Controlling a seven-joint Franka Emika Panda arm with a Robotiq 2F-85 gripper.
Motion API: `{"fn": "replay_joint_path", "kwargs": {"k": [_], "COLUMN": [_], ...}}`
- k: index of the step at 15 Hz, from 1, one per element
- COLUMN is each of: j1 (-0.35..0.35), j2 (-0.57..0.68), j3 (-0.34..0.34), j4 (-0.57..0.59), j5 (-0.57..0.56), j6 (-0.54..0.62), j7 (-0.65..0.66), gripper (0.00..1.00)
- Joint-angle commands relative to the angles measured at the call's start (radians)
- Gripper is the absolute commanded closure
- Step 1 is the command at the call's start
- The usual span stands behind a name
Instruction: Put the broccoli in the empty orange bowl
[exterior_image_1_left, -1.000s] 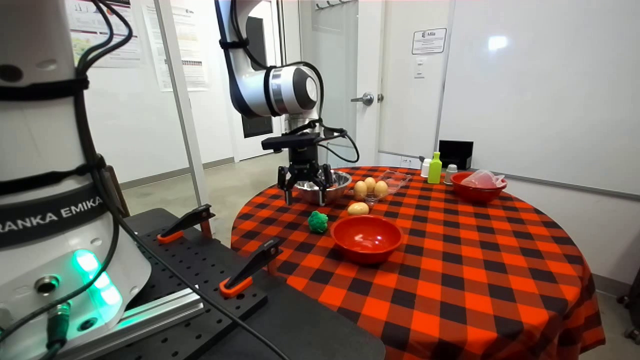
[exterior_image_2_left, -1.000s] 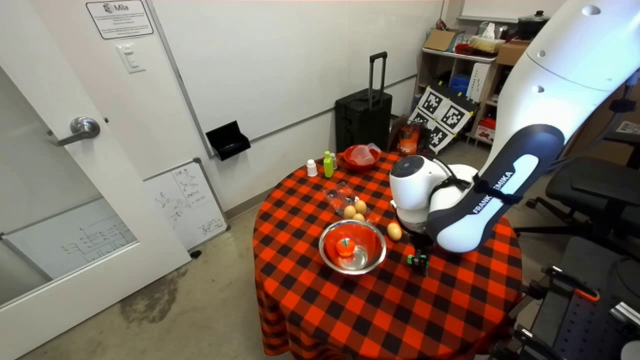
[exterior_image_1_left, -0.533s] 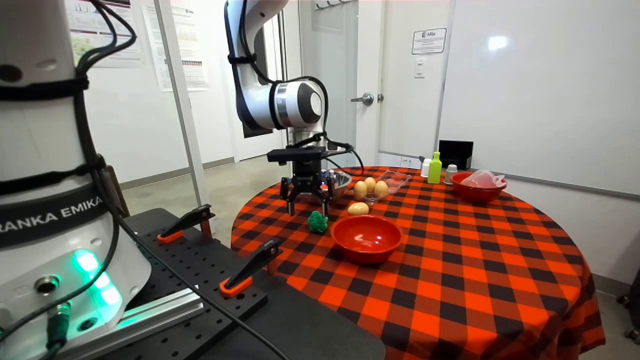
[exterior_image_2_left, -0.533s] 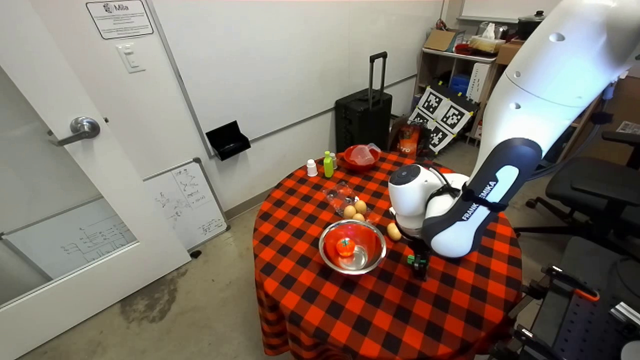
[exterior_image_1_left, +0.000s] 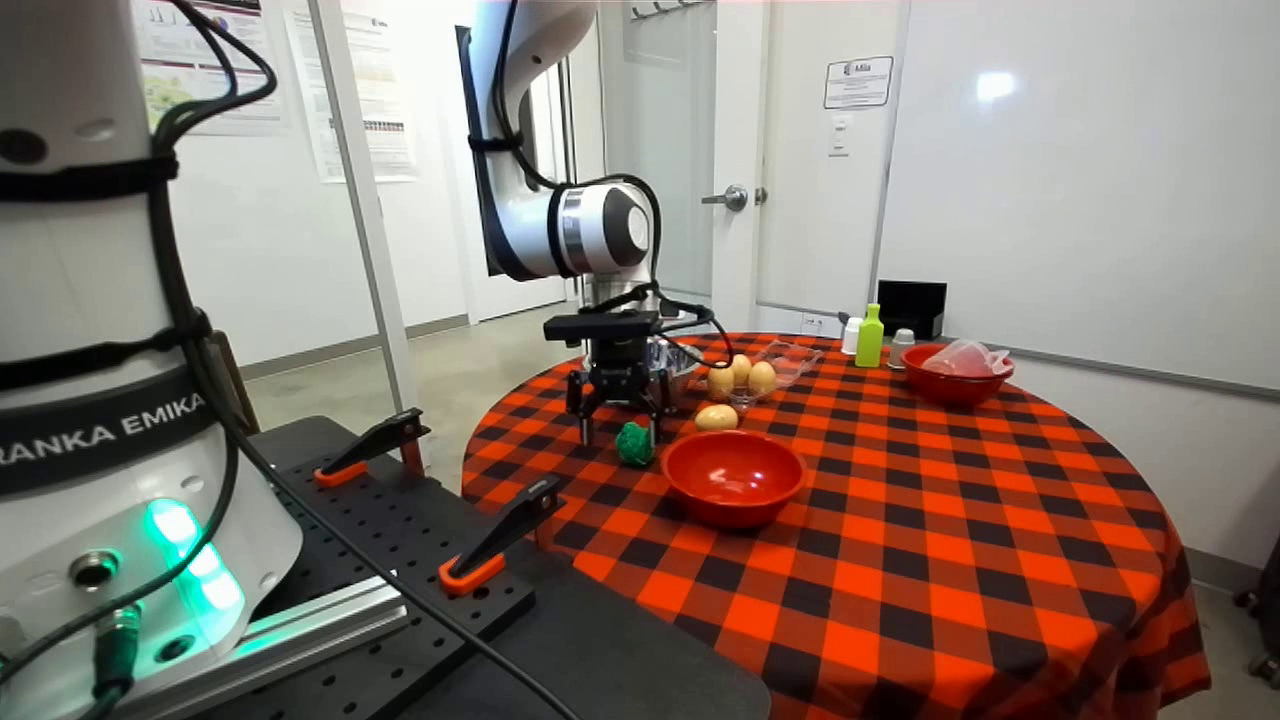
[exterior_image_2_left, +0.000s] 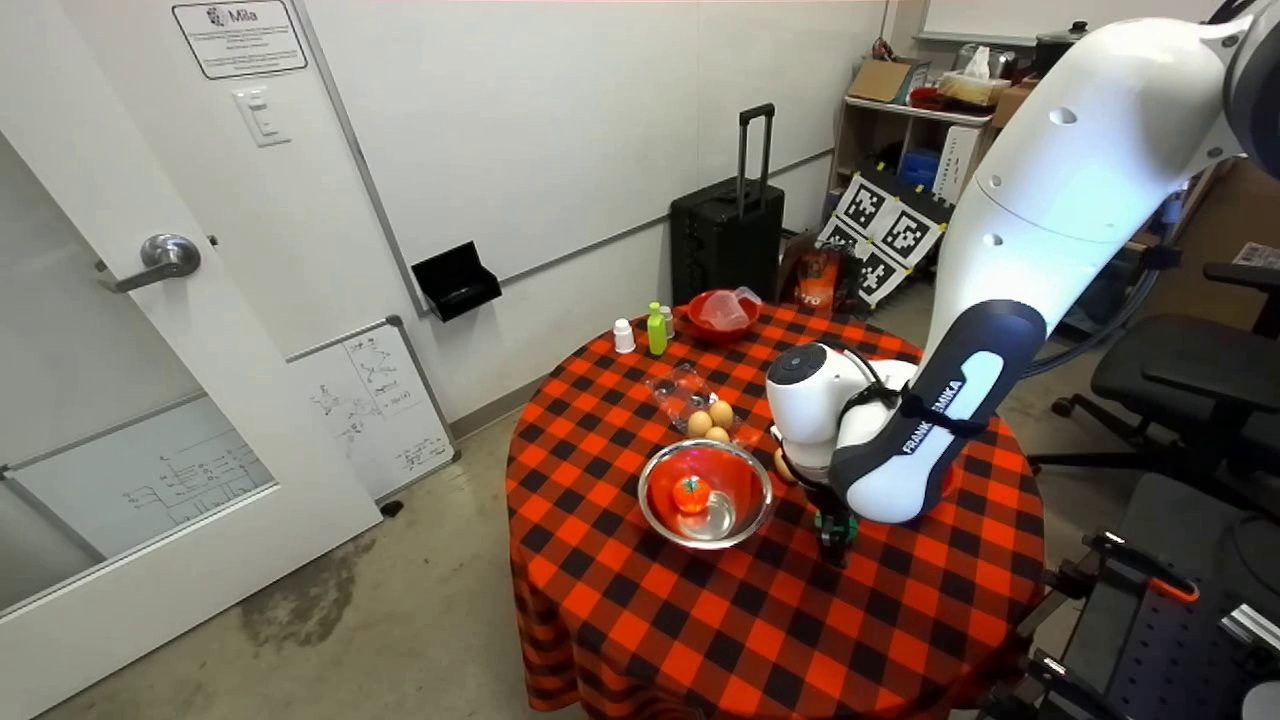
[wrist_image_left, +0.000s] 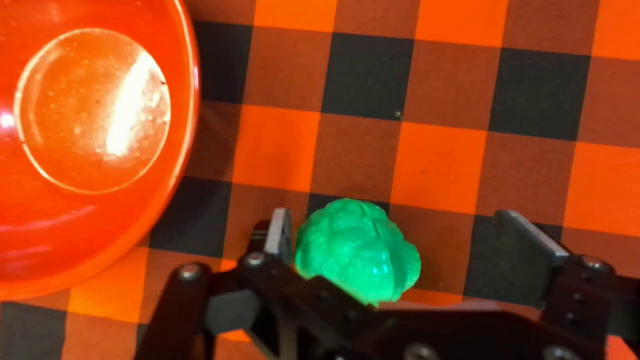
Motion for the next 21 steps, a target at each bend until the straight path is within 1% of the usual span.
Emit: {"fn": "replay_joint_path", "kwargs": {"k": [1, 3, 6, 8, 10, 11, 13, 14, 18, 21], "j1": [0.016, 0.015, 0.015, 0.015, 0.016, 0.016, 0.016, 0.019, 0.047, 0.077], "j2": [0.030, 0.032, 0.030, 0.028, 0.029, 0.028, 0.015, -0.001, -0.079, -0.160], "j3": [-0.017, -0.018, -0.021, -0.023, -0.024, -0.024, -0.024, -0.028, -0.062, -0.121], "j4": [0.031, 0.034, 0.032, 0.031, 0.031, 0.030, 0.017, 0.005, -0.052, -0.112], "j5": [0.015, 0.017, 0.017, 0.018, 0.018, 0.018, 0.017, 0.015, -0.009, -0.035], "j6": [0.005, 0.005, 0.006, 0.005, 0.005, 0.005, 0.014, 0.019, 0.045, 0.060], "j7": [-0.021, -0.019, -0.017, -0.015, -0.014, -0.014, -0.012, -0.007, 0.030, 0.081], "gripper": [0.26, 0.40, 0.65, 0.77, 0.81, 0.86, 0.88, 0.91, 0.91, 0.91]}}
